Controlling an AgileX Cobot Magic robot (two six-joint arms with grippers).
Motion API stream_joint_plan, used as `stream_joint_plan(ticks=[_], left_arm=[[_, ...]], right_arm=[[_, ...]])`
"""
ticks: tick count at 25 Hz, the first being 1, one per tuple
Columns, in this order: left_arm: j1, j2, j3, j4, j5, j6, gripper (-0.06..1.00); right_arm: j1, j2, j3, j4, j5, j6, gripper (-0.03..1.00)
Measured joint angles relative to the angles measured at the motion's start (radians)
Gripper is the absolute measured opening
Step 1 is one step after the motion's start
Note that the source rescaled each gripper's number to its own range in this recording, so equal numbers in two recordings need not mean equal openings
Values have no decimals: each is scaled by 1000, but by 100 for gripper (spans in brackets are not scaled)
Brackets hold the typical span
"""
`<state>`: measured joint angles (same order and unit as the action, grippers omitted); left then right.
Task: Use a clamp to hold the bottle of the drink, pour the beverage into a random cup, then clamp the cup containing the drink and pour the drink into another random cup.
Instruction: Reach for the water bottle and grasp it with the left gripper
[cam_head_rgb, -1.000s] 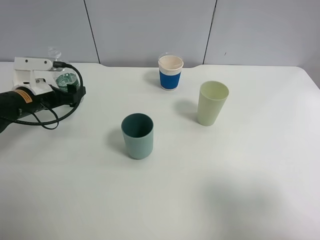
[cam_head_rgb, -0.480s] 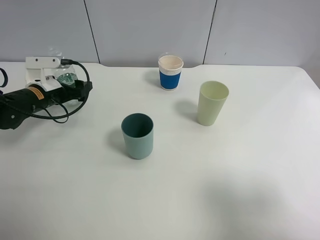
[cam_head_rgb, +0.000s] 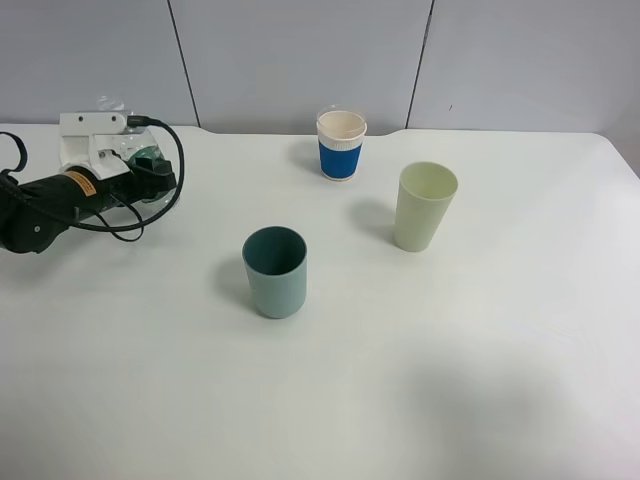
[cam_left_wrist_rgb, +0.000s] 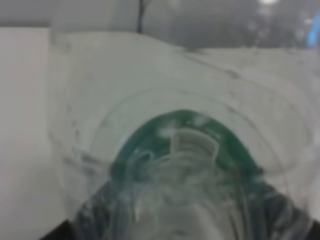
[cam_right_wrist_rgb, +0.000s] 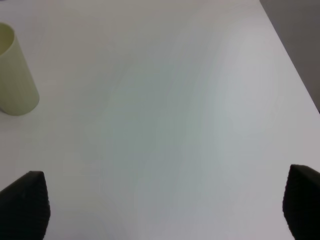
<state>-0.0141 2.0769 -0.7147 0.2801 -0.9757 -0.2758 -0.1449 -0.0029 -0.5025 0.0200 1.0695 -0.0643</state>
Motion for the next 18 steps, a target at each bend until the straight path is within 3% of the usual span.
stream_joint_plan(ticks=[9,18], left_arm=[[0,-1,0,-1,9,6,0],[0,-123,58,-30,123,93,0]], right_arm=[[0,0,0,0,0,0,77],[0,0,0,0,0,0,77]])
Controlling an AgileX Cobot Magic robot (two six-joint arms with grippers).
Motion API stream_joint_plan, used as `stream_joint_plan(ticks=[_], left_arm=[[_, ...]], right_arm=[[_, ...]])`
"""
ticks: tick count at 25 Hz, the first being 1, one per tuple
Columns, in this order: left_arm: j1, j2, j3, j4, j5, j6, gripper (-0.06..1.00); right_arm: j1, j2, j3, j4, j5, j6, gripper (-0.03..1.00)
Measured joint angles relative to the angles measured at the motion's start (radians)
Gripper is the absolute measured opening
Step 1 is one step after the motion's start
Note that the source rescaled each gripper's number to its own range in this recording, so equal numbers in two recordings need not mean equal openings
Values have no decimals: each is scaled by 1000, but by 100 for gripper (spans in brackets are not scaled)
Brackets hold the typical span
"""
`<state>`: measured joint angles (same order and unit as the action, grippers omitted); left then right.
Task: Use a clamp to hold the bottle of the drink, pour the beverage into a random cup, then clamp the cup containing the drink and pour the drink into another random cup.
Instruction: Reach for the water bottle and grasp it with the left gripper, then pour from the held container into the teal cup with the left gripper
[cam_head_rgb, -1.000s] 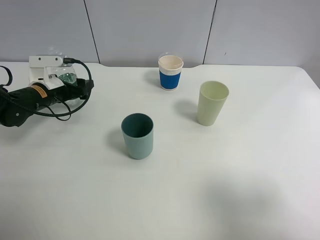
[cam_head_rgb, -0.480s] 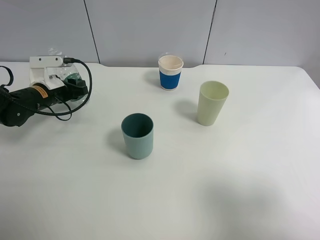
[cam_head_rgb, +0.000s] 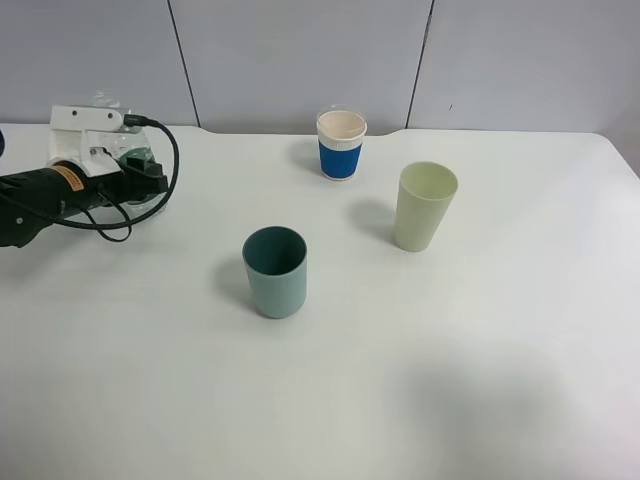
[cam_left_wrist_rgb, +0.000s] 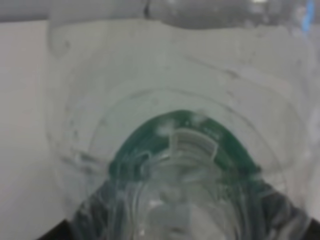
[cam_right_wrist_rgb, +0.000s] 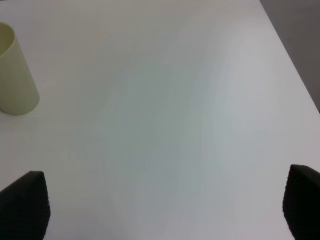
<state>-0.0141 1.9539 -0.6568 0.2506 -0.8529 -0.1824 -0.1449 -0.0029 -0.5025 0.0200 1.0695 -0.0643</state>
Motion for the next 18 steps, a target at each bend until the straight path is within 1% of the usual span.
stream_joint_plan(ticks=[4,11,14,16,18], left_arm=[[0,-96,76,-91,2,65,0],[0,-278,208,-185,9,95,0],[0,-360,241,-235,48,126,0],[-10,-408,251,-293,85,159,0],[-33,-459,254,-373,128,226,0]], right_arm=[[0,0,0,0,0,0,77],[0,0,0,0,0,0,77],[0,0,0,0,0,0,77],[0,0,0,0,0,0,77],[0,0,0,0,0,0,77]])
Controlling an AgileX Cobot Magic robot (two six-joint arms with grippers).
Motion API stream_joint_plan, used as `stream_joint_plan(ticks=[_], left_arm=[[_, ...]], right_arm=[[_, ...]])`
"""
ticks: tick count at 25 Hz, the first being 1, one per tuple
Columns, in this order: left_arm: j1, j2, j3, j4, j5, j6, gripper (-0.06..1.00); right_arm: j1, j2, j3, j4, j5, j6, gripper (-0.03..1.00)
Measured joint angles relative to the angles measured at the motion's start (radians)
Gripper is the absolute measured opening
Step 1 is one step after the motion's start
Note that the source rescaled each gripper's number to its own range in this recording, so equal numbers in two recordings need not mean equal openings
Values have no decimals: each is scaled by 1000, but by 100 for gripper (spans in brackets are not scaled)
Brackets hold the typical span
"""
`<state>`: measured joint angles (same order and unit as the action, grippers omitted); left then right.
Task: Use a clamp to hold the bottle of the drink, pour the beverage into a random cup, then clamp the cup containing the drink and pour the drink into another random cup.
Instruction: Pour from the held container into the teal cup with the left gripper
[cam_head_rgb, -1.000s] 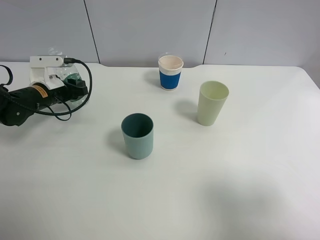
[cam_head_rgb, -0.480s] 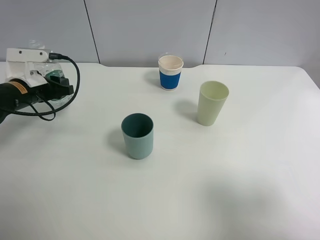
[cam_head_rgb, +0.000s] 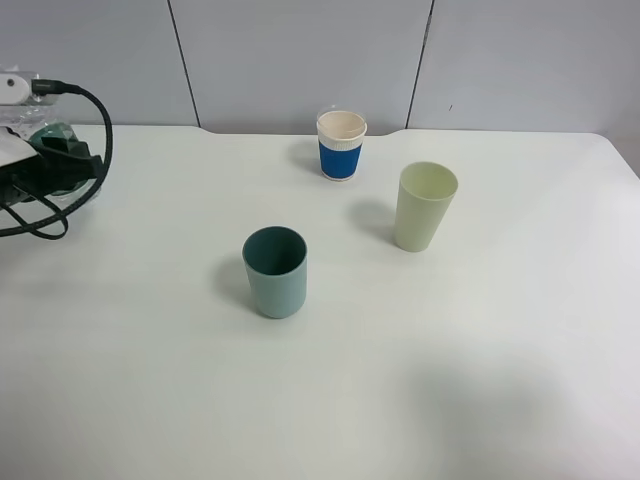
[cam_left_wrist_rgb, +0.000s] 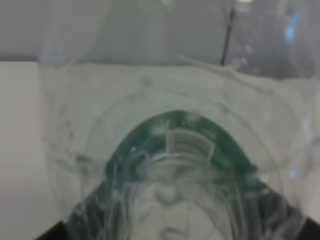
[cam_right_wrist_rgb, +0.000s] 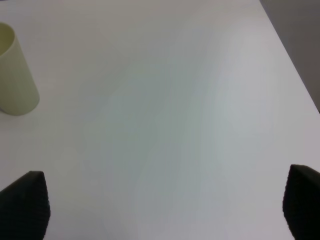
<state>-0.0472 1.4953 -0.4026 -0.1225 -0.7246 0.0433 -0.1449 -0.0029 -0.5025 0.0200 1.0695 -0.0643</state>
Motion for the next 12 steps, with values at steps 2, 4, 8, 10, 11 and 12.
stream_joint_plan(ticks=[2,4,8,10,11,12], left_arm=[[-40,-40,0,-100,29,113,0],[-89,-76,1,-226,43,243,0],[-216,-120,1,-474,53,549,0],[-282,-135,1,-584,53,704,0],[-318,-140,1,-641,52,763,0],[-351,-143,1,-695,50,831,0]], right_arm=[[0,0,0,0,0,0,77],[0,0,0,0,0,0,77],[0,0,0,0,0,0,77],[0,0,0,0,0,0,77],[0,0,0,0,0,0,77],[0,0,0,0,0,0,77]])
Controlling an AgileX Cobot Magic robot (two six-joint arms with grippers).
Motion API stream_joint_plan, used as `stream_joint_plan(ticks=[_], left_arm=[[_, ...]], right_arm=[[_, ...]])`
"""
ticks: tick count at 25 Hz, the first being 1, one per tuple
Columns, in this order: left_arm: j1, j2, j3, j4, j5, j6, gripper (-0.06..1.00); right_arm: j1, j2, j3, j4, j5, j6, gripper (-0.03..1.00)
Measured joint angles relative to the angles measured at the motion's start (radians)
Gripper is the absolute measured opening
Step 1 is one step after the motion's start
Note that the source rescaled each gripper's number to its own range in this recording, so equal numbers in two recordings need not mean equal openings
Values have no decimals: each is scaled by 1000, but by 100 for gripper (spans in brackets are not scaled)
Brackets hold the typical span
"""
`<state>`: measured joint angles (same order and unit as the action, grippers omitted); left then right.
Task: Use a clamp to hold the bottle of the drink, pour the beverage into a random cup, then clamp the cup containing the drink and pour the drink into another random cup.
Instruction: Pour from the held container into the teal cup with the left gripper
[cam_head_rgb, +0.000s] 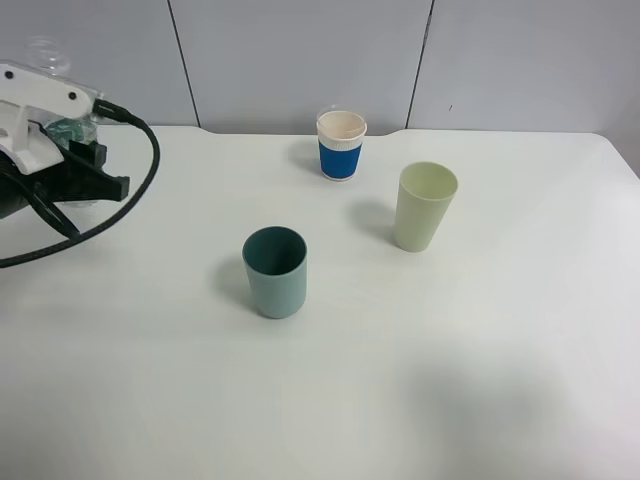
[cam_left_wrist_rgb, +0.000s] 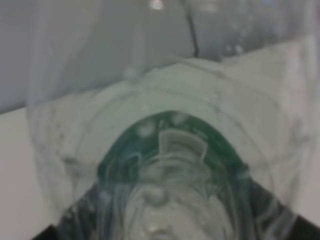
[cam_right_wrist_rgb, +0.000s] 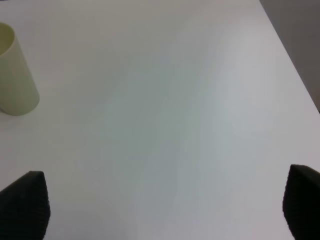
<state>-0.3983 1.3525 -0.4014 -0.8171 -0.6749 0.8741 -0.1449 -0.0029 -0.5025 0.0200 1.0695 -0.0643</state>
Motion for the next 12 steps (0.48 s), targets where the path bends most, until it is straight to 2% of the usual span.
stream_joint_plan(ticks=[7,12], left_arm=[[-225,-6,0,-332,-54,448,0],[-358,-6,0,-508,-154,701,0]], right_arm=[[0,0,0,0,0,0,77],[0,0,0,0,0,0,77]])
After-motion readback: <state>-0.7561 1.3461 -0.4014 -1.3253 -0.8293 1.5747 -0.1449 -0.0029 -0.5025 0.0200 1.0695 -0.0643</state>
